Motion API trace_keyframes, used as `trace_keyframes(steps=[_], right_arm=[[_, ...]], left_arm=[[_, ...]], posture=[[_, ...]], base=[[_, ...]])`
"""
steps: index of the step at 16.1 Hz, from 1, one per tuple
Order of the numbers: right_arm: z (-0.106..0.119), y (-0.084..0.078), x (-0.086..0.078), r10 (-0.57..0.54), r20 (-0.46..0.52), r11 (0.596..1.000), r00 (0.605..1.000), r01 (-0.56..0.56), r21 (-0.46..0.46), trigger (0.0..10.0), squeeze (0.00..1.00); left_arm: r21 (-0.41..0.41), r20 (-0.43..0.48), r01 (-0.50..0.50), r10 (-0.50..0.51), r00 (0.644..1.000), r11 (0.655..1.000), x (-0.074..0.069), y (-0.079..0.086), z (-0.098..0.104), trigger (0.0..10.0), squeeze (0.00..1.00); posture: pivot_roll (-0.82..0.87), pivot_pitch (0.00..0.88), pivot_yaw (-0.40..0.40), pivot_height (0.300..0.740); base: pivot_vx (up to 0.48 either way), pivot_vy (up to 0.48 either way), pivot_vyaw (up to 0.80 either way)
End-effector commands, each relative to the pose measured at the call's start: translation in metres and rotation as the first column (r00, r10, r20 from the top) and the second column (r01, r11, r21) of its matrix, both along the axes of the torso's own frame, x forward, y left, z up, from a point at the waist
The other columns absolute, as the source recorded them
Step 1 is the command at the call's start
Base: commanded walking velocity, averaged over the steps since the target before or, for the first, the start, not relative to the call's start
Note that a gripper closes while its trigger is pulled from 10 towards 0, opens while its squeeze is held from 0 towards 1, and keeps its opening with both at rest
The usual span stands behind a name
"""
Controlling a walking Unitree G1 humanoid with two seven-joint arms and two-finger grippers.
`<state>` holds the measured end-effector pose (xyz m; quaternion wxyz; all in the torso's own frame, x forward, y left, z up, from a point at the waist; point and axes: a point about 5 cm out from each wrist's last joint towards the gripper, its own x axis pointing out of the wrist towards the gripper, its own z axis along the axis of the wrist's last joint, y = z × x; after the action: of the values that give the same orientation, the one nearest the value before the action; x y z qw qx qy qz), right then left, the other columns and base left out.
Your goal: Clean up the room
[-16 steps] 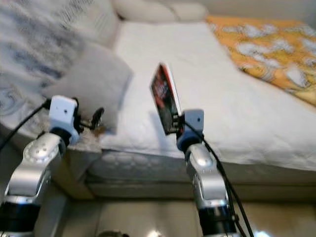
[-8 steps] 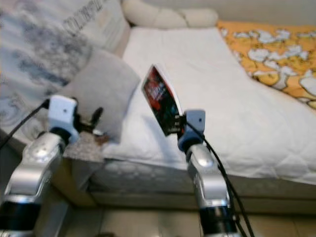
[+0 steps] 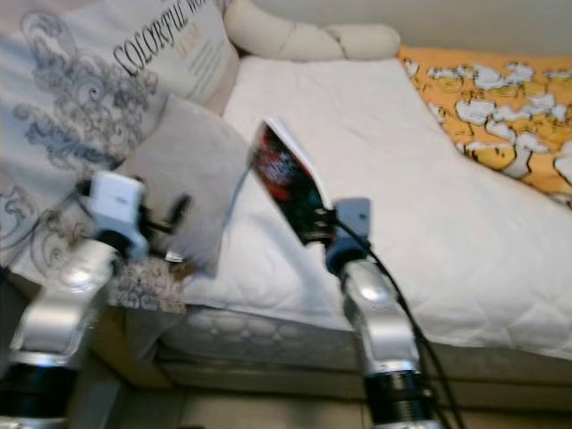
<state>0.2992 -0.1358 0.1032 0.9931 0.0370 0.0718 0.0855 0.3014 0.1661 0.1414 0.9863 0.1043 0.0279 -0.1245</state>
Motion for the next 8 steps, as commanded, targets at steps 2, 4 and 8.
trace_keyframes(steps=[2,4,8], right_arm=[[0.0145,0.0001,0.0052,-0.011,0.067,1.0,0.998,0.01,0.015,10.0,0.0],[0.0152,0.0011,0.0053,-0.011,0.071,1.0,0.997,0.009,0.018,10.0,0.0],[0.0211,0.0013,0.0061,-0.014,0.086,1.0,0.996,0.012,0.028,10.0,0.0]], left_arm=[[0.015,0.011,-0.02,0.02,1.0,1.0,0.0013,0.0075,0.0043,10.0,0.0],[0.014,0.012,-0.02,0.02,1.0,1.0,0.0014,0.0076,0.0048,10.0,0.0],[0.014,0.013,-0.013,0.013,1.0,1.0,-0.0001,0.0076,0.005,10.0,0.0]], posture=[[0.11,0.0,-0.004,0.74],[0.12,0.0,-0.003,0.74],[0.12,0.0,-0.006,0.74]], base=[[0.386,0.0,0.0],[0.392,0.0,0.0],[0.398,0.0,0.0]])
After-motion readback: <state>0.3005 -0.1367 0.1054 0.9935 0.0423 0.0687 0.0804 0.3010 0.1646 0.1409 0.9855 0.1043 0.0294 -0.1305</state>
